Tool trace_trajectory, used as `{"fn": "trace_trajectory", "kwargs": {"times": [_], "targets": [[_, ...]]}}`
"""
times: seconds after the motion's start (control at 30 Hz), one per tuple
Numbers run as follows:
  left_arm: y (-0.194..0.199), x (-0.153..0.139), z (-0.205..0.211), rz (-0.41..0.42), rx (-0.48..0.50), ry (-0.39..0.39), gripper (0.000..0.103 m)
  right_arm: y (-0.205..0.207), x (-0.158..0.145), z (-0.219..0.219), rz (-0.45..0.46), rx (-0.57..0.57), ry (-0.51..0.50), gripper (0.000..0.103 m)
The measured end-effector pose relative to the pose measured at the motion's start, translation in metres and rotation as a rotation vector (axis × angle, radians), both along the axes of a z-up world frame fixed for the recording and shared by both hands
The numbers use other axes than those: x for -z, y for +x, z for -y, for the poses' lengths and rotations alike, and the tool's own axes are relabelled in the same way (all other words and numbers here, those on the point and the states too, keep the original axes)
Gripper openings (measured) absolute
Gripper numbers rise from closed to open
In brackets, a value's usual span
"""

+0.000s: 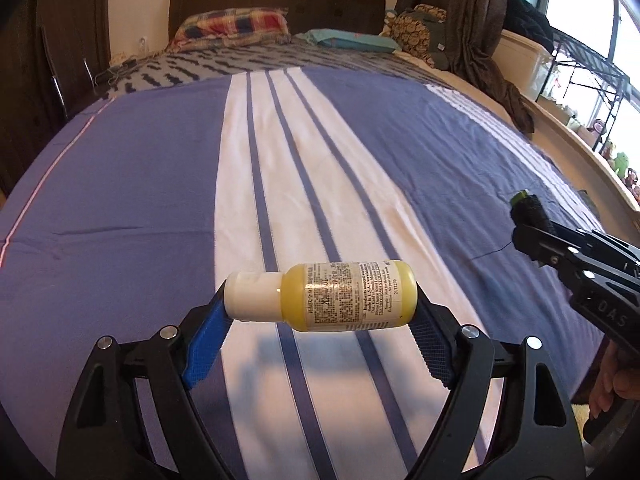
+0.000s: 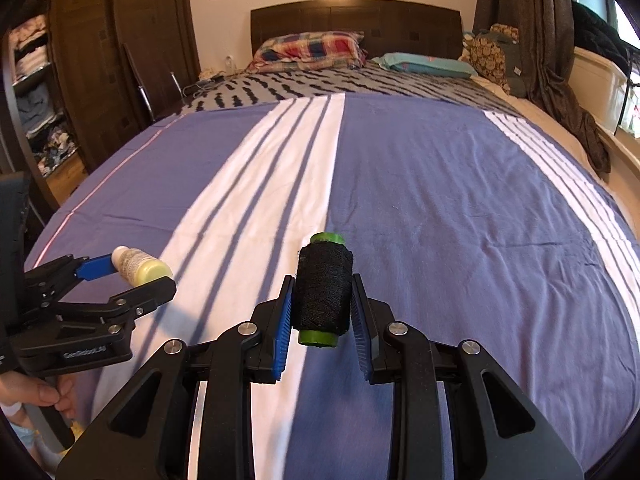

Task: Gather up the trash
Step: 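Grasp the yellow-labelled bottle with the left tool while the right tool grasps the black spool, then lower the bottle and spool into the black bin and open both tools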

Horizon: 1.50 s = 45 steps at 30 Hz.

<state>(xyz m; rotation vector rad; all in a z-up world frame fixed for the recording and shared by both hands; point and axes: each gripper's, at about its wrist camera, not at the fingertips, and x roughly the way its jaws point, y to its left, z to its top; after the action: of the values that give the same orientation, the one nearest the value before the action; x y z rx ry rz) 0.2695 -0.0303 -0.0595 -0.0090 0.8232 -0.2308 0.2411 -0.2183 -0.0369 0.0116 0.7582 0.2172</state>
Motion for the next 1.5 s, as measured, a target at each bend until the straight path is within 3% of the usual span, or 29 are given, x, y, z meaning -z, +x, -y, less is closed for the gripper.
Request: {"fn": "trace_trajectory", "kwargs": {"times": [0.4,0.73,1.13,1.5], "targets": [[-0.107,-0.051,0.007,0.102,0.029,-0.012,0.079,-0.087,-0.045,-0.004,0.105,-0.025,0.003,0.028],[-0.182,-0.051,0.006,0.143,0.029,-0.021,0.079,-0.155,-0.044,0.002,0.139,-0.049,0.047,0.028],[-0.245,0.000,0.009,0.076,0.031,-0.033,0.079,-0.220,0.005,0.005,0.073,-0.049,0.059,0.028],[-0.272,0.089,-0.008,-0.131,0.019,-0.021,0.079,-0.246,0.079,-0.006,-0.114,-0.069,0.051,0.028]]}}
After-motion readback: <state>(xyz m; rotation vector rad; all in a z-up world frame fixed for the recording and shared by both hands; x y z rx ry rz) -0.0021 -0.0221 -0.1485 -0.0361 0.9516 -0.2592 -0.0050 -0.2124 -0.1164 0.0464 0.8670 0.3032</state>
